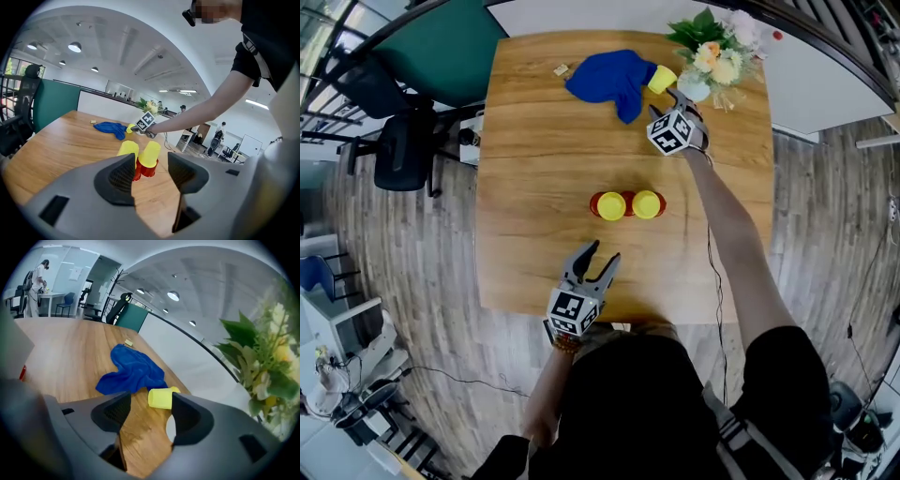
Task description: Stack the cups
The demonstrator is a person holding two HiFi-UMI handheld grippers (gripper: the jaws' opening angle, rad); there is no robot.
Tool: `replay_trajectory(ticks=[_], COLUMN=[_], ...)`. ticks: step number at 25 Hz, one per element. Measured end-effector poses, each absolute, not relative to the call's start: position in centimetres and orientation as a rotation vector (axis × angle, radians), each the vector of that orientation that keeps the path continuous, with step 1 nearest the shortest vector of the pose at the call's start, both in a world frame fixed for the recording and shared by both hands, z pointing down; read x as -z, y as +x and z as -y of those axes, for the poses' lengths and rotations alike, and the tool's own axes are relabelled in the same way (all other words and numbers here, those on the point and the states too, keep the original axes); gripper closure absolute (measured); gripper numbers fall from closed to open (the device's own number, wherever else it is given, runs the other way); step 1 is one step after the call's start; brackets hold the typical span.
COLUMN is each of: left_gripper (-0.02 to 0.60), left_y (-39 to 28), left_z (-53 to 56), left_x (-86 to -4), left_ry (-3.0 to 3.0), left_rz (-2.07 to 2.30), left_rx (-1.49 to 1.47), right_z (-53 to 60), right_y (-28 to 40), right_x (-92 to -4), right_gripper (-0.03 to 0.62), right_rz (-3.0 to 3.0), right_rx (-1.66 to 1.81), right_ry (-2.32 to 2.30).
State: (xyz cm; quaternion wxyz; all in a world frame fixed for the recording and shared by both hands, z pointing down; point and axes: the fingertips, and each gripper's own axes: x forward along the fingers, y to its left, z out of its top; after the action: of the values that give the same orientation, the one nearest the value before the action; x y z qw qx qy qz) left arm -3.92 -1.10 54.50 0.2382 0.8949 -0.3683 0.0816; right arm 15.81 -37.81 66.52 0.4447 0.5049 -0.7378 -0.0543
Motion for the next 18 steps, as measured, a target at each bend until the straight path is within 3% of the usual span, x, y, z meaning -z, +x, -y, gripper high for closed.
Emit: replay_trajectory(ticks=[5, 18], left_gripper=[0.341, 0.341], left_y=[-5.0, -7.9], left_z=[1.8, 4.3], left_x=[-55.3, -57.1], left_ry=[2.417, 2.347], left_rz=[1.020, 1.028], left_rx=[-0.223, -0.197], right_z=[41.4, 46.5], right_y=[16.4, 18.4], right_x=[-67.8, -71.5], right_gripper=[0.306, 0.140], right_rz=[1.753, 1.565], right_rx=[0.156, -0.066], right_ry=[1.202, 1.078])
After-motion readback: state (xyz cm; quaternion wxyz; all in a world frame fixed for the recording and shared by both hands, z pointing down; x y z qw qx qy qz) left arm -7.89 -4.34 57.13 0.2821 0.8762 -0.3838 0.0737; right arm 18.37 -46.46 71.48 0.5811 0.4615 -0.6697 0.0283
